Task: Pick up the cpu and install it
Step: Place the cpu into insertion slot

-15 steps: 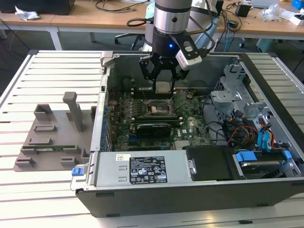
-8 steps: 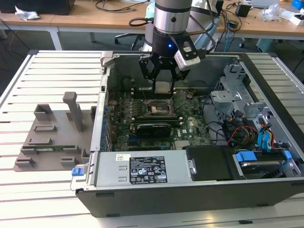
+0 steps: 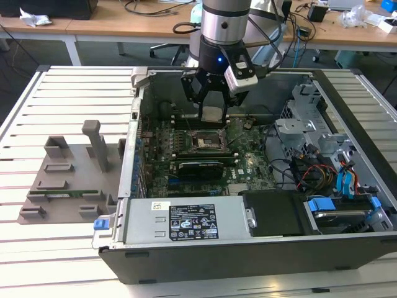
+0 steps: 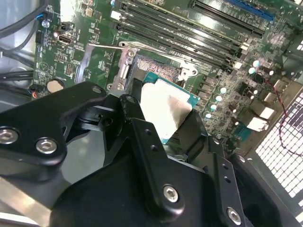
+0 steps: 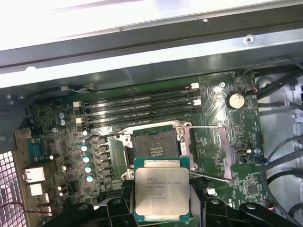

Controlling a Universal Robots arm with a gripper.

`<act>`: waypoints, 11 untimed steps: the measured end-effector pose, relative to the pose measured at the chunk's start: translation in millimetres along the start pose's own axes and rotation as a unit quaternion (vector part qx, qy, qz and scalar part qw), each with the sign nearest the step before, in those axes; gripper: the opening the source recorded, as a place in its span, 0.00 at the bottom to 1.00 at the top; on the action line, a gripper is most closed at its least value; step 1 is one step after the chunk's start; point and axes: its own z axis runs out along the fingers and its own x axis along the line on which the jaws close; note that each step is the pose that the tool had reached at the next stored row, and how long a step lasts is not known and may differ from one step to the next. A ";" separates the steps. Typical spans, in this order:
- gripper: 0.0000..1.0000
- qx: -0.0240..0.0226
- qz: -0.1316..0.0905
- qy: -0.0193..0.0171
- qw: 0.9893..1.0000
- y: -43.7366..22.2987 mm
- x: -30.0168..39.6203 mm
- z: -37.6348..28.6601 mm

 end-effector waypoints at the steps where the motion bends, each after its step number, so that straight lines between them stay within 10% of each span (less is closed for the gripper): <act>1: 0.55 0.000 0.003 0.000 1.000 0.0 0.0 0.0; 11: 0.55 0.001 0.071 0.003 0.997 0.0 0.0 0.1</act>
